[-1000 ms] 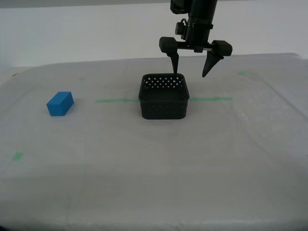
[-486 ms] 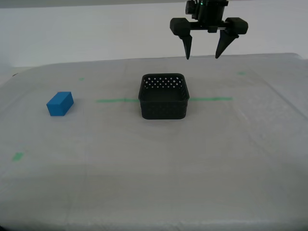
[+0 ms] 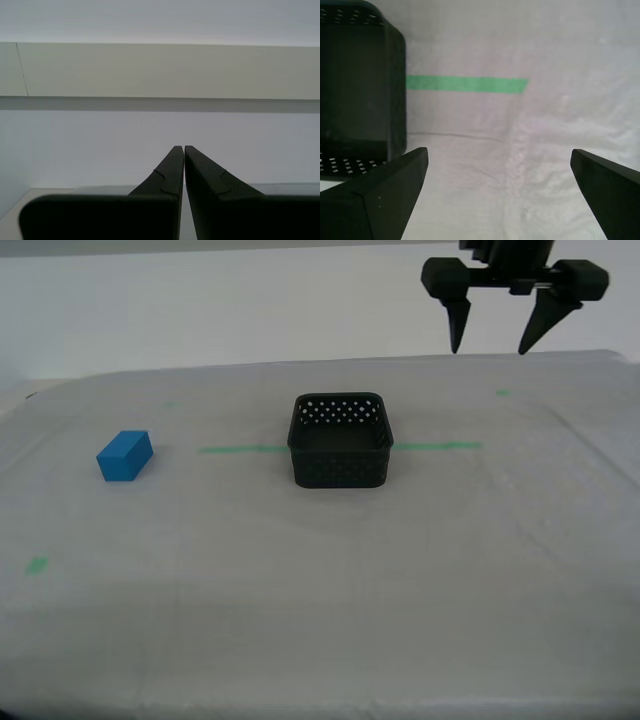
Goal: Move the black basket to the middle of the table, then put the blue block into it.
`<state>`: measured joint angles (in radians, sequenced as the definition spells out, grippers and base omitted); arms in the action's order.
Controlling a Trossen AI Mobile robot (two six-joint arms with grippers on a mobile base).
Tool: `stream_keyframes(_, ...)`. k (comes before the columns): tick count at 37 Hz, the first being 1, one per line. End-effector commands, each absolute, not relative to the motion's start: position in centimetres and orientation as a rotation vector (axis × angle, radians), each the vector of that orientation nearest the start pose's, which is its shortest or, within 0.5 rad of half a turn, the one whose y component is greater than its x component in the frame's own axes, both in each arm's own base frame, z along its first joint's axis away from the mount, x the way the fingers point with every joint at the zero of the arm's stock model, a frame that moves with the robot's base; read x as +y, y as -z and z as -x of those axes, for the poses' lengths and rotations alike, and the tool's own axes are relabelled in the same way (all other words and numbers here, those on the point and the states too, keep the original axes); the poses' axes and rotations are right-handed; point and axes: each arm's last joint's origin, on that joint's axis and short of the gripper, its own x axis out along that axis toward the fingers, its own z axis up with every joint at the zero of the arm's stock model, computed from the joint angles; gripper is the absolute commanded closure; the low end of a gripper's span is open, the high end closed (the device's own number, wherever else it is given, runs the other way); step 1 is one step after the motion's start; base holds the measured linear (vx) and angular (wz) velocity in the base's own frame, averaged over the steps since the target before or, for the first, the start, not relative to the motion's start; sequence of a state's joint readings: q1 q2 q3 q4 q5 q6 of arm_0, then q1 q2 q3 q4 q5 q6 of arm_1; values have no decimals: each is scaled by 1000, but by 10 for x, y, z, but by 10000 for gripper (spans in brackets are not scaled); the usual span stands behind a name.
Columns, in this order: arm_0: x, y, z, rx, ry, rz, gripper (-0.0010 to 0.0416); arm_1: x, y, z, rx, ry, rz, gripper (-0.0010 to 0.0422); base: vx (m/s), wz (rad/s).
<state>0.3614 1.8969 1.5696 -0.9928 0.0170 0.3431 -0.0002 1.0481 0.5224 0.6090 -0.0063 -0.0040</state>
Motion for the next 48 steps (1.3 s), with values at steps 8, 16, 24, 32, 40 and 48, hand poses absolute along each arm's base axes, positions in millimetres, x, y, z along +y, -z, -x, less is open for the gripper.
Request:
stream_keyframes(8, 87, -236, -332, 1335, 27, -84, 5, 0, -270, -227, -91, -7, 3, 412, 0, 0)
stream_keyframes(16, 63, -229, -319, 1333, 80, -82, 6, 0, -270, -227, -91, -6, 3, 412, 0, 0)
stream_keyframes(24, 43, -220, -313, 1314, 107, -101, 5, 0, -270, -227, -91, -7, 3, 412, 0, 0)
stream_keyframes(32, 29, -213, -318, 1271, 108, -94, 5, 0, -270, -227, -90, -6, 3, 412, 0, 0)
stream_keyframes(40, 19, -209, -324, 1227, 111, -97, 6, 0, -270, -227, -91, -6, 3, 412, 0, 0)
stream_keyframes(48, 16, -209, -325, 1217, 106, -71, 6, 0, -270, -227, -91, -7, 3, 412, 0, 0)
